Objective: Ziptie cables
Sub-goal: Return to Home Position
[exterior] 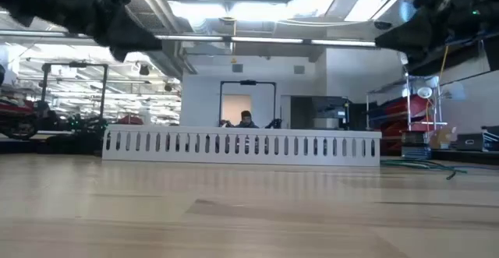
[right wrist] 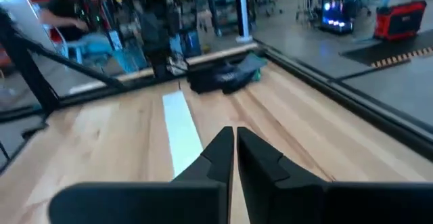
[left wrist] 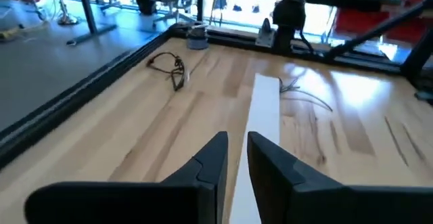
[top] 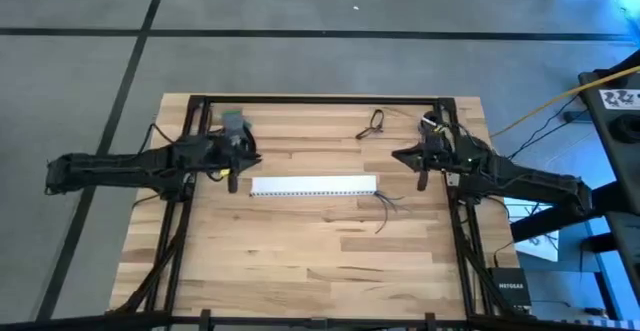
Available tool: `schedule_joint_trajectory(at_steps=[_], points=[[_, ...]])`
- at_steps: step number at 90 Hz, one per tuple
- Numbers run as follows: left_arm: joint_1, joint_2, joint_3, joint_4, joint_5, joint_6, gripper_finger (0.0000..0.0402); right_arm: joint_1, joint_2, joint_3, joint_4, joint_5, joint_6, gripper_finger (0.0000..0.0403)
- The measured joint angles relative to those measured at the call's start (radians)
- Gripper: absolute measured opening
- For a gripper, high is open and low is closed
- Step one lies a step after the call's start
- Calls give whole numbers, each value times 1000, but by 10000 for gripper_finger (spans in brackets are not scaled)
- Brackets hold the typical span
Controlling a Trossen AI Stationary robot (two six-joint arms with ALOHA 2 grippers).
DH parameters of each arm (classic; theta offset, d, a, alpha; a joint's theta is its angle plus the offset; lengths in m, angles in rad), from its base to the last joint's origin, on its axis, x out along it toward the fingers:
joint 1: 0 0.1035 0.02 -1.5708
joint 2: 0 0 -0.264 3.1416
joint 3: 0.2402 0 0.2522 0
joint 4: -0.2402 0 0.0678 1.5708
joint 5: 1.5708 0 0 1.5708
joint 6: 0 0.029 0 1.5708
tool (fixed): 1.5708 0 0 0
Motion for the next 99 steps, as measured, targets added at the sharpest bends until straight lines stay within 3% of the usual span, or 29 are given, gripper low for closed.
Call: schedule_joint_trajectory(at_steps=[27, 39, 46, 71, 99], points=[[-81, -224, -172, 103, -2, -81, 43, 0, -182, -93, 4, 22, 55, 5], [-116, -315, -261, 185, -61, -110, 43, 0, -249, -137, 26, 47, 73, 5], [-126, -363, -268, 141, -76, -114, 43, 0, -283, -173, 48, 45, 80, 5], [-168, -512, -269, 29, -43, -82, 43, 2, -277, -231, 90, 14, 78, 5], [-167, -518, -269, 27, -48, -46, 43, 42, -244, -231, 90, 21, 36, 5]])
